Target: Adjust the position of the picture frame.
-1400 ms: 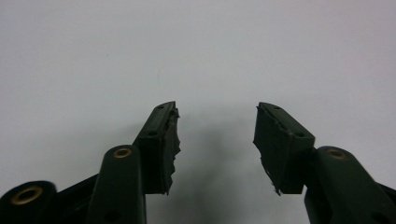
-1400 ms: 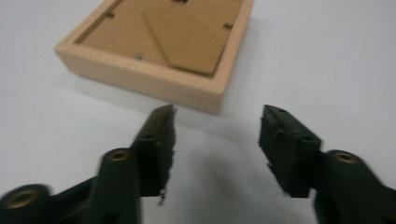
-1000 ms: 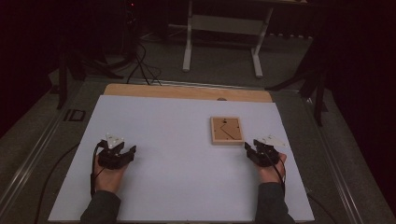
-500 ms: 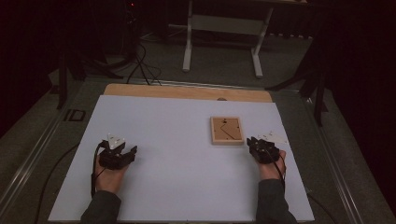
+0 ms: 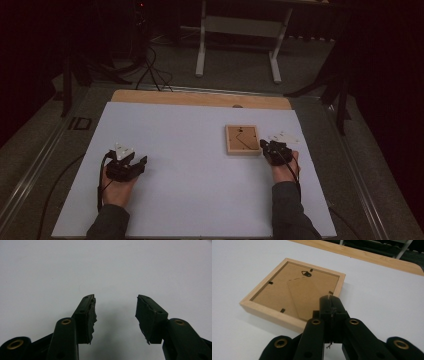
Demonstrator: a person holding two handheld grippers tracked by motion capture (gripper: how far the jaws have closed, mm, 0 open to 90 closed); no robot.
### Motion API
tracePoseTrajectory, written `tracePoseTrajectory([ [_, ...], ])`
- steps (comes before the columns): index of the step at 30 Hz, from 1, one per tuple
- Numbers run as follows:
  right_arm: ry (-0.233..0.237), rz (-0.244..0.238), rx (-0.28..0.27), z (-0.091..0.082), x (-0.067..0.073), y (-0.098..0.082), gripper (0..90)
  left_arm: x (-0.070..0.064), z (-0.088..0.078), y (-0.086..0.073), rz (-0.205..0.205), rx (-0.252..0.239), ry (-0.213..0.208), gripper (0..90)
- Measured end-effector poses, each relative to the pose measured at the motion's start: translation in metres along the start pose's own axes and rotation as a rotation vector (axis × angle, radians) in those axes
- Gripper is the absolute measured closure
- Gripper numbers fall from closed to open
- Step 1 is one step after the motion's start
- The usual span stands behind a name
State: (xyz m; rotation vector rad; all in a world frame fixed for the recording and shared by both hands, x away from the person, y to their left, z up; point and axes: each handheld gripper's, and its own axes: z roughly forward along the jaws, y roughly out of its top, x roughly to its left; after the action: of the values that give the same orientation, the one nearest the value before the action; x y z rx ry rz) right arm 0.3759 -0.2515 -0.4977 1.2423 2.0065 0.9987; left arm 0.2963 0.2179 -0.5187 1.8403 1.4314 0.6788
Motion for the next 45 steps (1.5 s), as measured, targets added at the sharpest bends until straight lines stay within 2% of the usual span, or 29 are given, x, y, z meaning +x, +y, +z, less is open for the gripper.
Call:
tracePoseTrajectory([
  [11, -0.022, -0.038, 0.049, 0.022, -0.002, 0.009, 89.5, 0.001, -0.001, 0.000, -0.009, -0.006, 0.003, 49.7],
  [15, -0.017, -0.006, 0.054, 0.029, -0.004, 0.009, 89.5, 0.002, -0.001, 0.000, -0.014, -0.010, 0.005, 49.7],
  [22, -0.017, -0.001, 0.076, 0.040, -0.004, 0.012, 89.5, 0.002, -0.001, 0.000, -0.015, -0.008, 0.002, 49.5],
  [25, -0.004, 0.024, 0.073, 0.043, -0.005, 0.012, 89.5, 0.002, 0.000, 0.000, -0.014, -0.008, 0.003, 49.3],
  [31, -0.009, -0.002, 0.088, 0.046, -0.006, 0.014, 89.5, 0.001, 0.000, 0.000, -0.010, -0.009, 0.005, 49.2],
  [36, -0.013, -0.004, 0.093, 0.048, -0.007, 0.015, 89.5, 0.002, 0.000, 0.000, -0.012, -0.008, 0.005, 49.0],
  [38, -0.021, -0.025, 0.101, 0.048, -0.005, 0.016, 89.5, 0.002, 0.000, 0.000, -0.016, -0.007, 0.004, 48.9],
  [45, -0.019, -0.040, 0.103, 0.048, -0.002, 0.015, 89.7, 0.002, -0.001, 0.000, -0.014, -0.008, 0.006, 48.8],
])
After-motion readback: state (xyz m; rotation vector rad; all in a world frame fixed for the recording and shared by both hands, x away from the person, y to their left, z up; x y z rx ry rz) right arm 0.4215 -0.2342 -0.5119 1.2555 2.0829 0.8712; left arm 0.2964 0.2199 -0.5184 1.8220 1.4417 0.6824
